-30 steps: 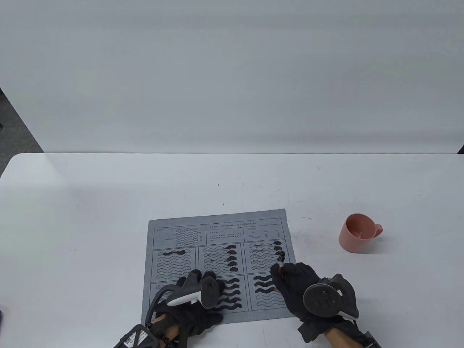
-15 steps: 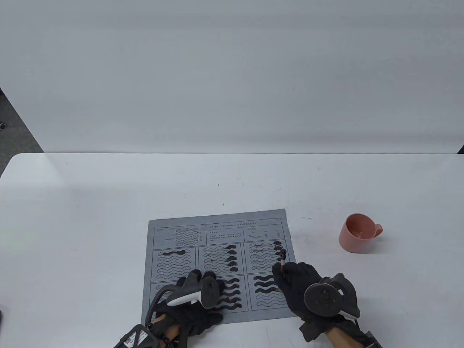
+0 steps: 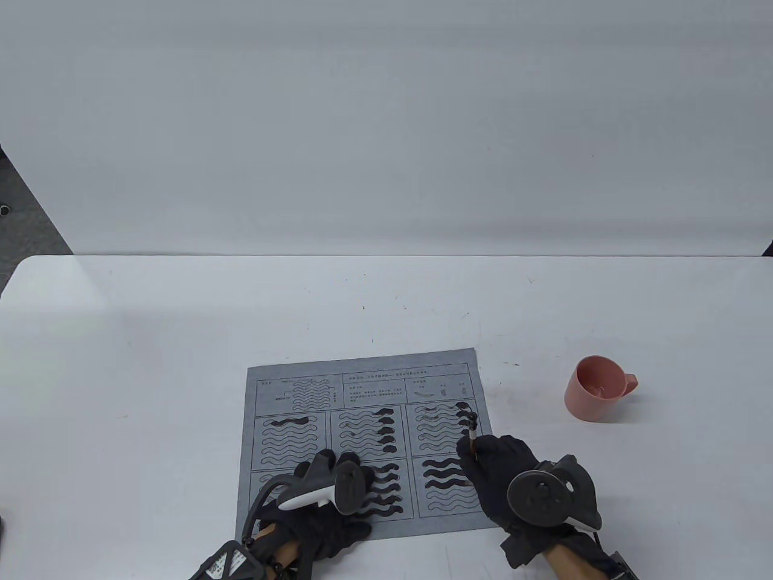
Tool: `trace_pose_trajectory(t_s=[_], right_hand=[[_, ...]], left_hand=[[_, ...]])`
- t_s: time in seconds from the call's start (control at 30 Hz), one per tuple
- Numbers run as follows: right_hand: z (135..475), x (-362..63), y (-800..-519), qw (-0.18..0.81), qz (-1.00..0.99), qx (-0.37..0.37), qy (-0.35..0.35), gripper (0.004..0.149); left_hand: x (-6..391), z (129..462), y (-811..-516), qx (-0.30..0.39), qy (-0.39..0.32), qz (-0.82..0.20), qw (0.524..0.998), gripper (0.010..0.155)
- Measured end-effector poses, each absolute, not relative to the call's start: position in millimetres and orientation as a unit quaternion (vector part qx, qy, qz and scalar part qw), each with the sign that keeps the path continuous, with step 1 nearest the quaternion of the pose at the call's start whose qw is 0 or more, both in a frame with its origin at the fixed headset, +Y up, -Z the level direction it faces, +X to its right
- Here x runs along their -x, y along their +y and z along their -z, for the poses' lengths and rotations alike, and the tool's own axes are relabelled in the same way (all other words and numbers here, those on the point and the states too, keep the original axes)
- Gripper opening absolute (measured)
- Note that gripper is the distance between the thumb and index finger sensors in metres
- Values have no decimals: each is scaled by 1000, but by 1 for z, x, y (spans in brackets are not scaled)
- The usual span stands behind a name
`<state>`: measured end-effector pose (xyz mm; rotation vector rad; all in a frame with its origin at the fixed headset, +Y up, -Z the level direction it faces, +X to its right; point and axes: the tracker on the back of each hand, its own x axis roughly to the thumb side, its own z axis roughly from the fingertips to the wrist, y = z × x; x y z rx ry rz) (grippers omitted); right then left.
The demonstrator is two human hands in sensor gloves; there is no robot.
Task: Trace patterns on water writing practice cloth with Chinese brush
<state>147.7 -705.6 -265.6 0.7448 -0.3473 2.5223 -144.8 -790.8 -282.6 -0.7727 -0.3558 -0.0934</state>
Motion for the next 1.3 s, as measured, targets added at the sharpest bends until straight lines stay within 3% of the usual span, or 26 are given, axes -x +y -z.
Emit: trace_pose_trajectory(t_s=[1.3], right_hand=[[267,-152,-704,222,-931,-256,-139,40]], left_hand=[[145,283,-792,375,-172,45,910,85]])
